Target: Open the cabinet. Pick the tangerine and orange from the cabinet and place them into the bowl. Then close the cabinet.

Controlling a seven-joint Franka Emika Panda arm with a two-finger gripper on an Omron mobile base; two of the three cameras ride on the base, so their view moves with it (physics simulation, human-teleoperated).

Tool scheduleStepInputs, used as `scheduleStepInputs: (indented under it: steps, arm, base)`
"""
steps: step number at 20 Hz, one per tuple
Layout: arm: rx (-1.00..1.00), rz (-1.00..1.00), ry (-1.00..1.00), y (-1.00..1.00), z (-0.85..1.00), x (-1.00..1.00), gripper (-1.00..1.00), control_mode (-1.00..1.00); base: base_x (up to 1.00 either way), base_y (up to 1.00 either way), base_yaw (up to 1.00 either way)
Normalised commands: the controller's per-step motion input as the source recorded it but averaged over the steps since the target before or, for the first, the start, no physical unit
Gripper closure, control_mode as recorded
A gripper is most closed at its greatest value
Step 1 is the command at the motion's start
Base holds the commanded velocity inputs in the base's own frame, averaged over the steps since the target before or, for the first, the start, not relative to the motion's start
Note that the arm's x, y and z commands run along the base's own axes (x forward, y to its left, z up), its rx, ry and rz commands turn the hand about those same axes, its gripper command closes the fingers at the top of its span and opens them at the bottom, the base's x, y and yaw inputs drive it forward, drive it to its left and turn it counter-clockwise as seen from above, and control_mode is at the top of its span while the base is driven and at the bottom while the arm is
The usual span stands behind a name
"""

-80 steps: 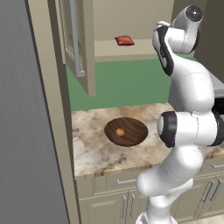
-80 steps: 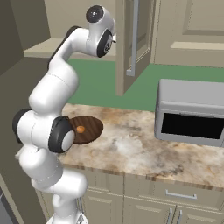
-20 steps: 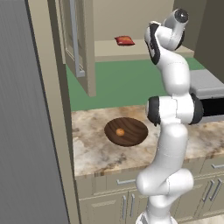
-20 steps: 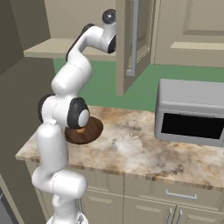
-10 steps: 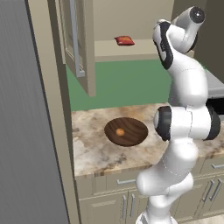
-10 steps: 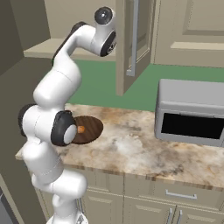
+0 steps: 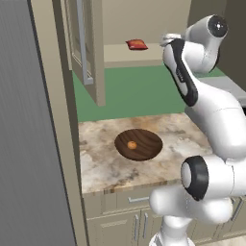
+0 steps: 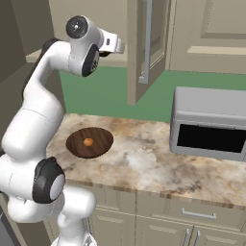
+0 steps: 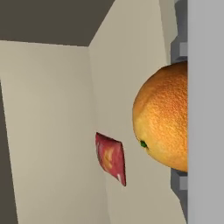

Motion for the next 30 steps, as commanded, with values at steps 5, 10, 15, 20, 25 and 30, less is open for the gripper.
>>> scheduleStepInputs:
  steps: [5,10,15,20,25,30]
  arm:
    - [-0.21,0.18,0.01,0.69,0.00,-1.00,1.00,-1.00]
    - [-0.16,0.15,0.03,0.45,-0.42,-0.86,1.00,-1.00]
    - [-0.13,0.10,0.16,0.33,-0.74,-0.53,1.00,-1.00]
    - [-0.08,0.04,0.25,0.21,-0.91,-0.31,1.00,-1.00]
    - [-0.04,0.00,0.32,0.07,-0.94,-0.03,1.00,-1.00]
    - [-0.05,0.00,0.35,0.08,-0.65,0.15,1.00,-1.00]
  base:
    - [0.00,0.00,0.00]
    - [0.00,0.00,0.00]
    - [0.00,0.00,0.00]
    - [0.00,0.00,0.00]
    - [0.00,0.00,0.00]
    - [0.00,0.00,0.00]
